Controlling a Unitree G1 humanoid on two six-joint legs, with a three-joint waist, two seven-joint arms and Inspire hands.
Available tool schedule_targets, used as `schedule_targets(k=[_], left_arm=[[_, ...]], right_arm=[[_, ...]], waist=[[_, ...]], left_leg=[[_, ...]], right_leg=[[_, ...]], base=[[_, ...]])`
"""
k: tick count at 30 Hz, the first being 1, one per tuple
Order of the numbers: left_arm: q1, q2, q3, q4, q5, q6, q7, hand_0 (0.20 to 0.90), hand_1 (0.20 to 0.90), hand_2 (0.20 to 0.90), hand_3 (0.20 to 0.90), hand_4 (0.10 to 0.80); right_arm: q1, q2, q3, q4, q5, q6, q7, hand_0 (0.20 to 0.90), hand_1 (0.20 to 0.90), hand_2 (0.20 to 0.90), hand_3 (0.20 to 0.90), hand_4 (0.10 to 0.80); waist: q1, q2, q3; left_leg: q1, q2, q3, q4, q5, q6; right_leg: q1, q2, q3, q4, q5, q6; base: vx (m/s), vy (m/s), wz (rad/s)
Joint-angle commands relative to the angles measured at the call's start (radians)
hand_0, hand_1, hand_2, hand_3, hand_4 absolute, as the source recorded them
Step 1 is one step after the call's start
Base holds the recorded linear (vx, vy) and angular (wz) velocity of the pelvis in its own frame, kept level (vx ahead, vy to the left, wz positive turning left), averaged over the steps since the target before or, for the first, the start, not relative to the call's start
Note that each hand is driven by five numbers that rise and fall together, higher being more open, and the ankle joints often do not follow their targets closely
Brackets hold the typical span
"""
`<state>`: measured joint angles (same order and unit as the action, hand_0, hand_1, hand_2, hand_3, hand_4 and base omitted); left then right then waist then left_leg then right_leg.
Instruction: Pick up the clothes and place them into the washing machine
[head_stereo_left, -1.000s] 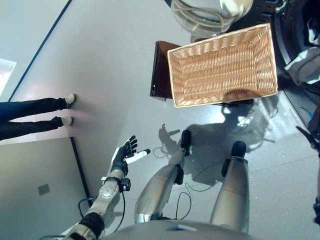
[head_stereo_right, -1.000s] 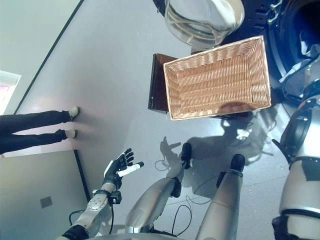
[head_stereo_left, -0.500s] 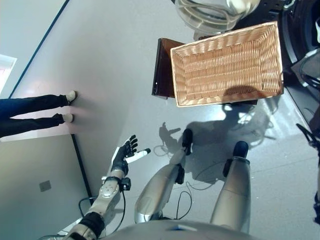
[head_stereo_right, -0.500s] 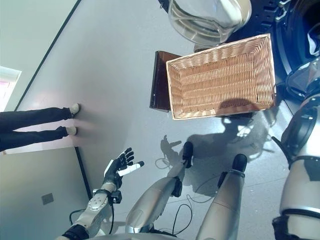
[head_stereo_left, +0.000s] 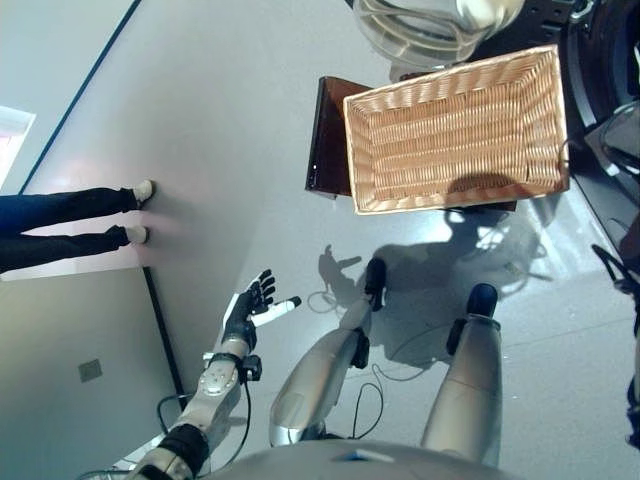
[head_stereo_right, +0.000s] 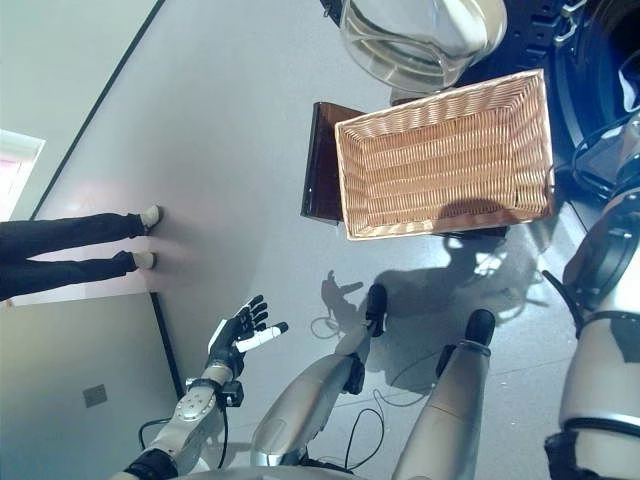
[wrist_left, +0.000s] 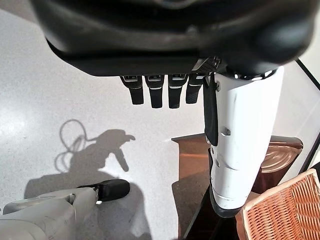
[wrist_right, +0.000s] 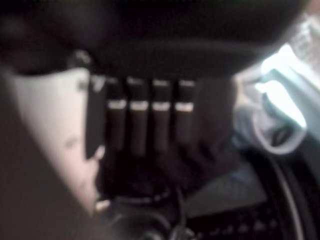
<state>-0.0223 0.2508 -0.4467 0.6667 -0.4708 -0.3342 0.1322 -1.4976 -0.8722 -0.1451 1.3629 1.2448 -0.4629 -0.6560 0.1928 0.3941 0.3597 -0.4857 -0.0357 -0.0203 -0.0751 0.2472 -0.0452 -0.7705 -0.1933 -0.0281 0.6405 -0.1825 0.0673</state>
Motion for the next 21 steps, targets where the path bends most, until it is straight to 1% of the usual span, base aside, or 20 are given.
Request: schedule_targets(k=[1,3,5,7,8,9,12,13,14,16,18,19,21], left_arm=[[0.021,0.025,0.008,-0.008,-0.027,-0.045,0.043,0.9,0.9,0.9,0.9,0.8],[0.022,0.024,0.007,-0.008,-0.025,-0.043,0.044,0.9,0.9,0.9,0.9,0.8],[0.024,0.024,0.007,-0.005,-0.026,-0.042,0.045,0.9,0.9,0.9,0.9,0.8],[0.02,0.024,0.009,-0.002,-0.026,-0.039,0.046,0.9,0.9,0.9,0.9,0.8],[0.022,0.025,0.009,-0.003,-0.025,-0.039,0.046,0.9,0.9,0.9,0.9,0.8],[0.021,0.025,0.009,-0.003,-0.025,-0.04,0.045,0.9,0.9,0.9,0.9,0.8],[0.023,0.031,0.008,-0.009,-0.023,-0.041,0.043,0.9,0.9,0.9,0.9,0.8],[0.022,0.033,0.009,-0.009,-0.022,-0.041,0.042,0.9,0.9,0.9,0.9,0.8],[0.023,0.04,0.011,-0.011,-0.021,-0.041,0.041,0.9,0.9,0.9,0.9,0.8],[0.026,0.049,0.014,-0.032,-0.02,-0.042,0.037,0.9,0.9,0.9,0.9,0.8],[0.03,0.056,0.017,-0.041,-0.016,-0.044,0.036,0.9,0.9,0.9,0.9,0.8],[0.032,0.066,0.019,-0.049,-0.014,-0.043,0.033,0.9,0.9,0.9,0.9,0.8],[0.039,0.077,0.025,-0.069,-0.014,-0.046,0.029,0.9,0.9,0.9,0.9,0.8]], right_arm=[[-0.141,-0.28,0.276,-0.16,-0.112,-0.089,0.026,0.9,0.9,0.9,0.9,0.8],[-0.137,-0.278,0.276,-0.153,-0.118,-0.082,0.018,0.9,0.9,0.9,0.9,0.8],[-0.136,-0.274,0.278,-0.147,-0.123,-0.074,0.011,0.9,0.9,0.9,0.9,0.8],[-0.131,-0.271,0.283,-0.141,-0.137,-0.057,0.01,0.9,0.9,0.9,0.9,0.8],[-0.129,-0.272,0.288,-0.133,-0.146,-0.046,0.01,0.9,0.9,0.9,0.9,0.8],[-0.129,-0.272,0.292,-0.126,-0.152,-0.037,0.01,0.9,0.9,0.9,0.9,0.8],[-0.136,-0.274,0.327,-0.077,-0.19,0.025,0.02,0.9,0.9,0.9,0.9,0.8],[-0.136,-0.272,0.337,-0.06,-0.202,0.045,0.022,0.9,0.9,0.9,0.9,0.8],[-0.146,-0.276,0.371,-0.028,-0.239,0.085,0.028,0.9,0.9,0.9,0.9,0.8],[-0.171,-0.273,0.429,0.01,-0.298,0.14,0.037,0.9,0.9,0.9,0.9,0.8],[-0.188,-0.269,0.476,0.043,-0.345,0.181,0.04,0.9,0.9,0.9,0.9,0.8],[-0.185,-0.272,0.518,0.07,-0.421,0.23,0.049,0.9,0.9,0.9,0.9,0.8],[-0.213,-0.267,0.597,0.103,-0.517,0.278,0.048,0.9,0.9,0.9,0.9,0.8]], waist=[[-0.073,0.098,-0.014],[-0.076,0.099,-0.014],[-0.076,0.095,-0.016],[-0.075,0.094,-0.014],[-0.077,0.091,-0.015],[-0.076,0.092,-0.012],[-0.076,0.08,-0.01],[-0.074,0.079,-0.008],[-0.073,0.072,-0.008],[-0.072,0.071,-0.003],[-0.071,0.068,0.002],[-0.071,0.062,0.003],[-0.068,0.064,0.009]], left_leg=[[0.018,0.0,0.046,-0.012,-0.032,-0.077],[0.02,0.001,0.047,-0.012,-0.032,-0.077],[0.027,-0.002,0.048,-0.012,-0.041,-0.076],[0.025,0.0,0.049,-0.012,-0.035,-0.075],[0.03,-0.002,0.048,-0.012,-0.041,-0.076],[0.026,0.001,0.048,-0.012,-0.033,-0.075],[0.034,-0.003,0.05,-0.012,-0.042,-0.075],[0.03,0.0,0.05,-0.012,-0.036,-0.074],[0.033,-0.002,0.05,-0.012,-0.041,-0.075],[0.028,0.001,0.054,-0.012,-0.034,-0.073],[0.025,0.002,0.057,-0.012,-0.033,-0.072],[0.028,0.001,0.056,-0.012,-0.037,-0.073],[0.019,0.003,0.06,-0.012,-0.029,-0.072]], right_leg=[[0.145,0.103,-0.002,-0.275,0.081,-0.021],[0.147,0.104,-0.001,-0.277,0.085,-0.021],[0.155,0.1,0.0,-0.279,0.074,-0.02],[0.155,0.103,-0.001,-0.281,0.084,-0.021],[0.16,0.101,0.0,-0.281,0.076,-0.021],[0.158,0.105,-0.002,-0.284,0.087,-0.022],[0.168,0.1,-0.003,-0.291,0.081,-0.021],[0.165,0.102,-0.005,-0.293,0.093,-0.022],[0.168,0.1,-0.004,-0.294,0.086,-0.021],[0.161,0.103,-0.003,-0.296,0.098,-0.022],[0.157,0.103,-0.003,-0.296,0.102,-0.022],[0.157,0.101,-0.002,-0.293,0.095,-0.022],[0.15,0.106,-0.001,-0.295,0.108,-0.023]], base=[[0.0,0.0,0.0],[0.019,0.02,-0.03],[0.05,0.014,-0.01],[0.0,0.0,0.0],[-0.022,0.014,-0.03],[0.0,0.0,0.0],[0.012,0.002,0.0],[0.0,0.0,0.0],[0.0,0.0,0.0],[-0.02,0.002,-0.02],[-0.021,0.004,-0.02],[0.0,0.0,0.0],[-0.01,0.002,-0.02]])
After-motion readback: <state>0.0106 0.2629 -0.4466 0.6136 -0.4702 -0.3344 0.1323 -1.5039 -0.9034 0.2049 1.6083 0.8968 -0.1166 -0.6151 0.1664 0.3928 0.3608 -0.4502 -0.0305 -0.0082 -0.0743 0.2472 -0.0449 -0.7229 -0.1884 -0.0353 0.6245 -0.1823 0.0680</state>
